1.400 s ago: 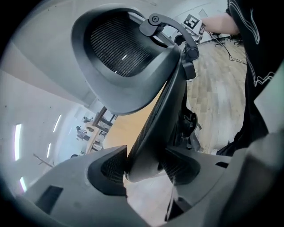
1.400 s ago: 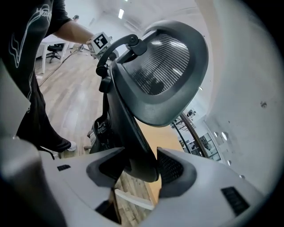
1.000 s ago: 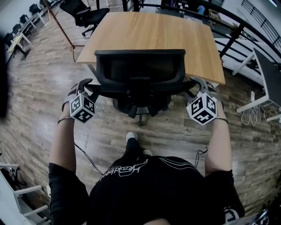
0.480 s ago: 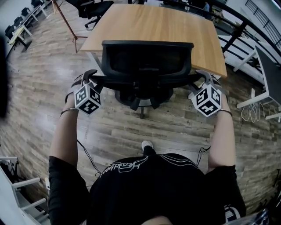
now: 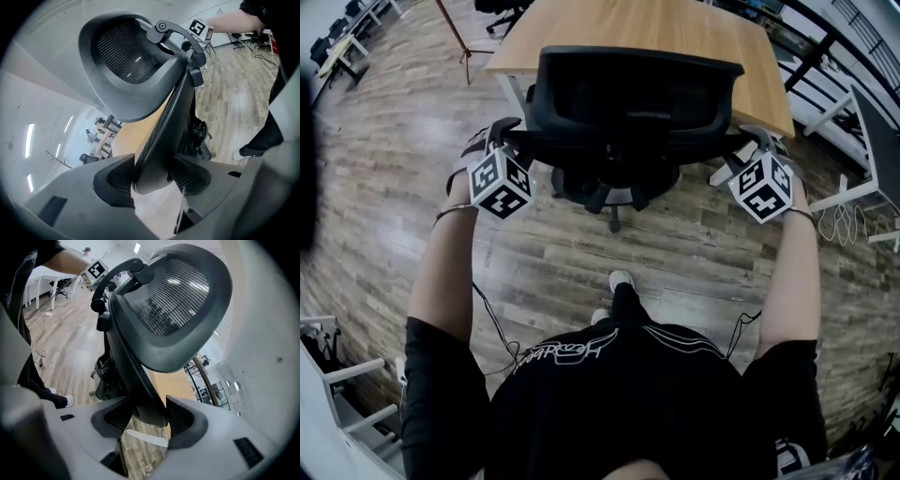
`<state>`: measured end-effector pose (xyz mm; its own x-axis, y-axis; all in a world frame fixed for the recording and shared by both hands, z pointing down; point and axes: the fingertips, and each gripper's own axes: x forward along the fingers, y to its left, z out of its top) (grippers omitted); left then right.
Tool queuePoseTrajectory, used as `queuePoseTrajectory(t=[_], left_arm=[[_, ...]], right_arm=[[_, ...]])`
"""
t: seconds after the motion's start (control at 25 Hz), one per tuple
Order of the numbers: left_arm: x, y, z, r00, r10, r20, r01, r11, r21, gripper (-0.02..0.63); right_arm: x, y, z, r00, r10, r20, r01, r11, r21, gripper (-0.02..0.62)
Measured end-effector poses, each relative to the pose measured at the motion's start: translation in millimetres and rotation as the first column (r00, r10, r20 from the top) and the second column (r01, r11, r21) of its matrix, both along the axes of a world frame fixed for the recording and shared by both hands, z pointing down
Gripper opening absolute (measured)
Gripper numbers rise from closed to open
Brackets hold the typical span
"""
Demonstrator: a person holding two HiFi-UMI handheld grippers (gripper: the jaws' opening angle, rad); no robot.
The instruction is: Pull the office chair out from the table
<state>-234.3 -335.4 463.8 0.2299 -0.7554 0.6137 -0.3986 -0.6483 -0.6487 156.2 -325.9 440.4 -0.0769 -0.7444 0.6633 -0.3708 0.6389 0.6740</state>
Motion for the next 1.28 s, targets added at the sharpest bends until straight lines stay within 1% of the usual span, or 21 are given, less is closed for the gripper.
queuePoseTrajectory(t=[0.12,0.24,0.44,0.68,0.88,1.12,1.28], left_arm=[[-1.0,19.9,0.2,1.000,0.009,-0.013,-0.009,1.000,0.011,0.225],[-1.9,40.0,-0.9,1.000,0.020,-0.011,-0.020,1.000,0.013,0.225],[-2.7,76.4,1.6,0.999,0.035,-0.017,-0.035,0.999,0.003,0.225],[10.5,115.1,1.6,0.998,0.048,-0.030,-0.048,0.999,-0.002,0.225],[14.1,148.2,1.4,0.999,0.030,-0.024,-0.030,1.000,-0.003,0.225],[40.6,206.4,6.1,1.000,-0.009,-0.011,0.009,1.000,0.004,0.225],[45.9,218.7,5.1,0.999,-0.030,-0.016,0.030,1.000,0.008,0.225]], right_arm=[[-1.5,16.6,0.2,1.000,0.010,-0.010,-0.010,1.000,0.002,0.249],[-2.4,36.6,1.0,1.000,0.018,-0.019,-0.018,1.000,0.000,0.249],[-4.6,72.6,3.0,1.000,0.017,-0.007,-0.017,1.000,0.010,0.249],[7.2,108.8,2.5,1.000,0.017,-0.008,-0.017,1.000,0.018,0.249],[11.3,140.1,1.8,1.000,0.000,0.003,0.000,0.999,0.036,0.249],[38.5,191.1,6.3,0.999,-0.031,0.012,0.030,0.998,0.058,0.249],[43.5,201.0,4.1,0.999,-0.049,0.023,0.048,0.997,0.063,0.250]])
